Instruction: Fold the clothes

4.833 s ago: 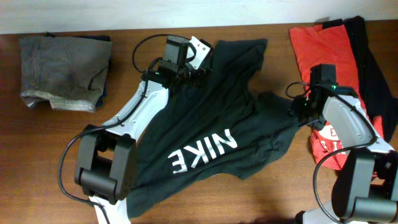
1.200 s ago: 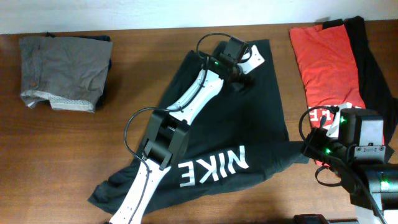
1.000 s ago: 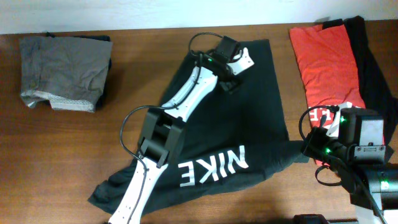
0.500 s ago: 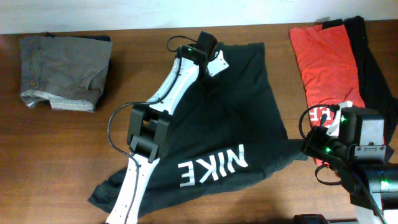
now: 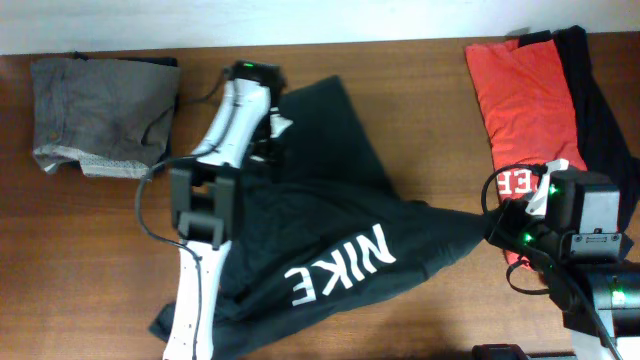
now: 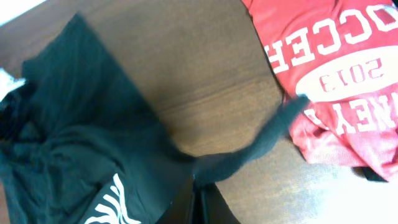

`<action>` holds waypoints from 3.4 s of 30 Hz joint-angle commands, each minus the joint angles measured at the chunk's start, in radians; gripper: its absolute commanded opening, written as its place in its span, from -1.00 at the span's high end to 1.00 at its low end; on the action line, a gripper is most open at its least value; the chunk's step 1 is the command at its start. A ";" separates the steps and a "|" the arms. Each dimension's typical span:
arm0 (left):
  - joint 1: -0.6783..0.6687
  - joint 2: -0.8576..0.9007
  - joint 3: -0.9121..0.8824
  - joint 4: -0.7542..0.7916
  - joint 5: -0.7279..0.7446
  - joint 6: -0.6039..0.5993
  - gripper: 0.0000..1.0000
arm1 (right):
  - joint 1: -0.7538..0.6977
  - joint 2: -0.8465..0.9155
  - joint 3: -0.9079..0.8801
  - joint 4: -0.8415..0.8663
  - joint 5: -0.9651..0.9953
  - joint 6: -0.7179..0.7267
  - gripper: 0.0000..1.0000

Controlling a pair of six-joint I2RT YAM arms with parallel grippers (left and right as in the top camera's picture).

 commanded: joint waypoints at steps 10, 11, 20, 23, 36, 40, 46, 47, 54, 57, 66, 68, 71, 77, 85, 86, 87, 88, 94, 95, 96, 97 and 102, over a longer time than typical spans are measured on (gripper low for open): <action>0.057 0.011 -0.019 -0.048 0.022 -0.085 -0.54 | 0.005 0.059 0.019 0.066 0.027 -0.019 0.89; 0.055 0.006 -0.014 -0.048 0.016 -0.085 -0.54 | 0.005 0.071 0.019 0.069 0.027 -0.019 0.89; 0.023 -0.058 0.159 0.002 0.005 -0.054 -0.67 | 0.005 0.170 0.019 0.076 0.023 -0.018 0.89; 0.013 -0.058 0.219 0.090 0.013 -0.054 -0.85 | 0.005 0.179 0.019 0.082 0.023 -0.018 0.89; -0.069 0.001 0.230 0.740 0.147 0.043 -0.98 | 0.006 0.179 0.019 0.113 0.004 -0.019 0.89; -0.085 0.025 0.230 0.797 0.146 0.043 -0.98 | 0.006 0.179 0.019 0.113 -0.004 -0.019 0.89; -0.100 0.067 0.230 0.847 0.112 0.043 -0.96 | 0.006 0.179 0.019 0.114 -0.026 -0.019 0.89; -0.101 0.071 0.230 0.848 0.109 0.043 -0.96 | 0.006 0.179 0.019 0.113 -0.027 -0.019 0.89; -0.105 0.122 0.230 0.851 0.114 0.043 -0.95 | 0.006 0.179 0.019 0.116 -0.030 -0.019 0.89; -0.109 0.145 0.230 0.854 0.114 0.043 -0.95 | 0.006 0.179 0.019 0.120 -0.030 -0.019 0.89; -0.121 0.177 0.230 0.878 0.113 0.050 -0.89 | 0.006 0.179 0.019 0.120 -0.029 -0.019 0.89; -0.121 0.184 0.230 0.886 0.113 0.059 -0.86 | 0.006 0.179 0.019 0.123 -0.030 -0.019 0.89; -0.121 0.203 0.230 0.895 0.113 0.068 -0.83 | 0.006 0.179 0.019 0.127 -0.029 -0.019 0.89; -0.121 0.255 0.230 0.904 0.112 0.070 -0.65 | 0.006 0.179 0.019 0.135 -0.029 -0.019 0.89; -0.119 0.262 0.230 0.922 0.106 0.070 0.65 | 0.006 0.179 0.019 0.146 -0.029 -0.019 0.89; -0.119 0.262 0.230 0.922 0.098 0.070 0.85 | 0.006 0.179 0.019 0.146 -0.029 -0.019 0.89; -0.119 0.262 0.230 0.922 0.085 0.070 0.99 | 0.006 0.179 0.019 0.146 -0.029 -0.019 0.89; -0.119 0.261 0.230 0.922 0.071 0.070 0.99 | 0.006 0.179 0.019 0.146 -0.029 -0.022 0.89; -0.116 0.256 0.284 0.896 -0.058 0.070 0.99 | 0.006 0.179 0.019 0.153 -0.028 -0.048 0.89; -0.113 0.253 0.310 0.875 -0.082 0.070 0.99 | 0.006 0.179 0.019 0.154 -0.025 -0.048 0.89; -0.109 0.246 0.342 0.849 -0.104 0.069 0.99 | 0.006 0.179 0.019 0.158 -0.024 -0.049 0.89; -0.106 0.240 0.372 0.824 -0.118 0.069 1.00 | 0.006 0.179 0.019 0.163 -0.025 -0.062 0.91; -0.070 0.183 0.601 0.659 -0.127 0.069 0.99 | 0.005 0.179 0.019 0.244 -0.026 -0.128 0.92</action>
